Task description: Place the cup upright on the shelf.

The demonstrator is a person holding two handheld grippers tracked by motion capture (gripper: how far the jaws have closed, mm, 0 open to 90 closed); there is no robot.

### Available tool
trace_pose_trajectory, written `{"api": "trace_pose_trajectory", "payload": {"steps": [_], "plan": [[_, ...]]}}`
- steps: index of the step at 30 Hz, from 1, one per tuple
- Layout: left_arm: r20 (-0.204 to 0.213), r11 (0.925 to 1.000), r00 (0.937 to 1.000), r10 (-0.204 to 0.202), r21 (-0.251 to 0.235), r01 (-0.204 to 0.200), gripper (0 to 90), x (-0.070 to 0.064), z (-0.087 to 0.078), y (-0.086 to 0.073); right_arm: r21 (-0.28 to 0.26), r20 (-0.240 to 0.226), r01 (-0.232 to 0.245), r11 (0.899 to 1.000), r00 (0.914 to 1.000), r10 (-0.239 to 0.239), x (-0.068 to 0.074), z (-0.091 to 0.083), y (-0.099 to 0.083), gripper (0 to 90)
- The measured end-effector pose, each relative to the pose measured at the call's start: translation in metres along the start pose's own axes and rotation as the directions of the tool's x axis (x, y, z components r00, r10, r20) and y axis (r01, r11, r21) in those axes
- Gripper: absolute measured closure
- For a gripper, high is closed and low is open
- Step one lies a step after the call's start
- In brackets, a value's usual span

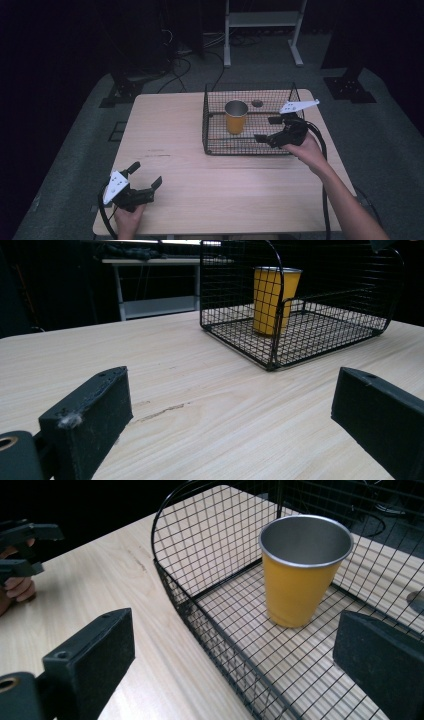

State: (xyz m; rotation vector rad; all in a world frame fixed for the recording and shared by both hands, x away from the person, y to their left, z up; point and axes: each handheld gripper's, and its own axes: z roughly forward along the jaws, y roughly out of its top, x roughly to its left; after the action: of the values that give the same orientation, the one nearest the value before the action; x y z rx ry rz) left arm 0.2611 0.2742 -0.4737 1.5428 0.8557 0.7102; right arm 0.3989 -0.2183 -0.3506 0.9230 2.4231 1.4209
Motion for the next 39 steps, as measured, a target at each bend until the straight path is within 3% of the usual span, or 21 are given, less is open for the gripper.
{"api": "trace_pose_trajectory", "payload": {"steps": [26, 27, 39], "plan": [[-0.003, 1.0, 1.0, 0.0, 0.001, 0.0, 2.2, 0.0, 0.0, 0.0, -0.032, -0.01, -0.008, 0.999, 0.9999, 0.008, 0.018, -0.026, -0.044, 2.6], [-0.003, 1.0, 1.0, 0.002, 0.003, -0.002, 2.2, 0.0, 0.0, 0.0, -0.029, -0.006, -0.007, 1.0, 1.0, 0.007, 0.019, -0.027, -0.048, 6.4], [-0.004, 1.0, 1.0, 0.004, 0.005, -0.004, 2.2, 0.0, 0.0, 0.0, -0.012, 0.012, -0.033, 0.999, 0.9994, 0.033, 0.015, -0.029, -0.071, 6.4]]}}
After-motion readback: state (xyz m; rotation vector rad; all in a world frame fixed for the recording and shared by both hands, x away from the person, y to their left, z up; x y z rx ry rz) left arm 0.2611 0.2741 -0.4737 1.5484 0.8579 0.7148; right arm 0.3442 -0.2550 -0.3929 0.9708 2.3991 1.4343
